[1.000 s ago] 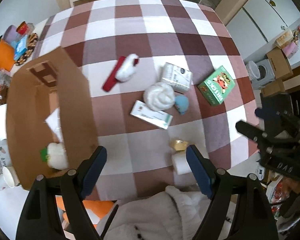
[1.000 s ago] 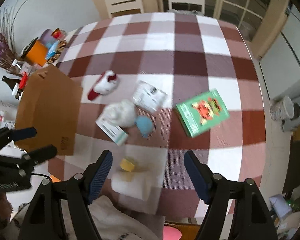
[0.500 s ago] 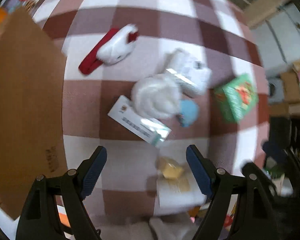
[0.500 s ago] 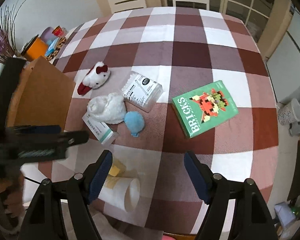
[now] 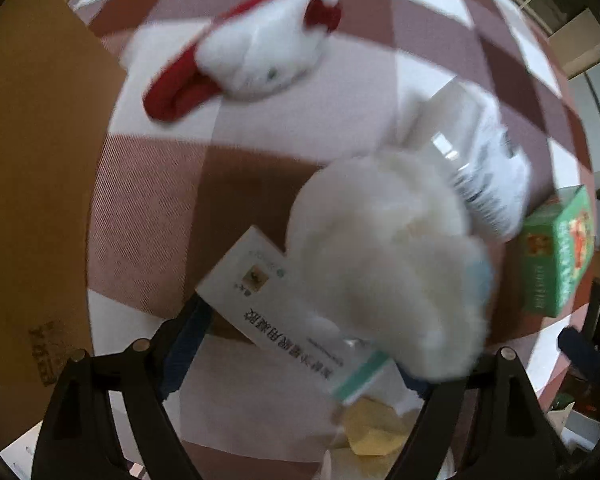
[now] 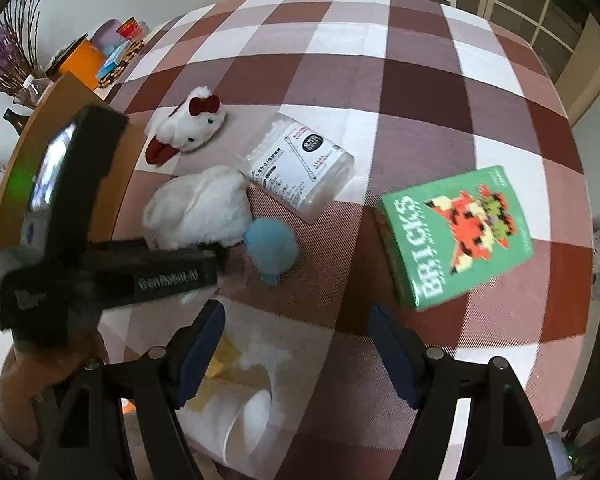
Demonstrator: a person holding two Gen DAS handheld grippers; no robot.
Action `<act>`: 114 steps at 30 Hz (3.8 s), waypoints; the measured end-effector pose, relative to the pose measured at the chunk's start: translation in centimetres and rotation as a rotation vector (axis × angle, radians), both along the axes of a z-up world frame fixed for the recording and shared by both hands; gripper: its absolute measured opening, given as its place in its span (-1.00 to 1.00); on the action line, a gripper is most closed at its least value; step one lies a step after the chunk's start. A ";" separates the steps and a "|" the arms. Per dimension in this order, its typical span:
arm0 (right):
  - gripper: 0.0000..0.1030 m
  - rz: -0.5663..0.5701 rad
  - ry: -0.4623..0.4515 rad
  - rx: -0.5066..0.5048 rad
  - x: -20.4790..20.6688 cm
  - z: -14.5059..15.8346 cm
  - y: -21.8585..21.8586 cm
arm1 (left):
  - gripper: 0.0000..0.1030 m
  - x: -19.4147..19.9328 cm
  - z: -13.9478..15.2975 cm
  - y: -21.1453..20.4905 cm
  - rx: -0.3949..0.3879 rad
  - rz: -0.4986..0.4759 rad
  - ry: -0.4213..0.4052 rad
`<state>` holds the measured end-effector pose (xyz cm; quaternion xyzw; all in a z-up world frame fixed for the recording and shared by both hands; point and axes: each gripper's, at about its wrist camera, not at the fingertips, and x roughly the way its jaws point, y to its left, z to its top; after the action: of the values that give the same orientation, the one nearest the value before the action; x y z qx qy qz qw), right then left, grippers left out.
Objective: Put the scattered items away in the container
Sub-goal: 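Grasp the white medicine box with the left gripper while the right grasps the blue pompom, then carry the medicine box with the left gripper while the right carries the pompom to the box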
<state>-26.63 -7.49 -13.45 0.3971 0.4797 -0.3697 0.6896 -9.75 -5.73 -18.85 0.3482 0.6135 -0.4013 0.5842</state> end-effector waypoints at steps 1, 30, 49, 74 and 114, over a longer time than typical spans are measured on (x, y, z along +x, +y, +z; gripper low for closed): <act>0.48 0.006 0.000 -0.003 0.3 -0.4 -0.3 | 0.64 0.1 0.2 0.2 -0.008 -0.008 -0.021; -0.52 -0.027 -0.012 0.022 1.7 -2.8 -1.2 | -0.21 2.0 2.7 3.2 -0.095 -0.145 -0.026; -0.52 -0.002 -0.022 -0.035 1.8 6.1 2.0 | -0.21 2.0 12.1 5.7 -0.159 -0.171 -0.021; -0.52 0.160 -0.059 -0.145 11.7 14.1 3.6 | -0.21 9.7 21.9 11.3 -0.325 -0.026 -0.028; -0.51 0.485 -0.067 -0.088 28.9 13.4 3.1 | -0.20 21.6 19.7 14.9 -0.278 0.232 -0.011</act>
<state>2.23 -4.38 -0.08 0.2521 0.5211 -0.2007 0.7903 11.88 9.20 0.87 0.1932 0.5850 -0.4100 0.6725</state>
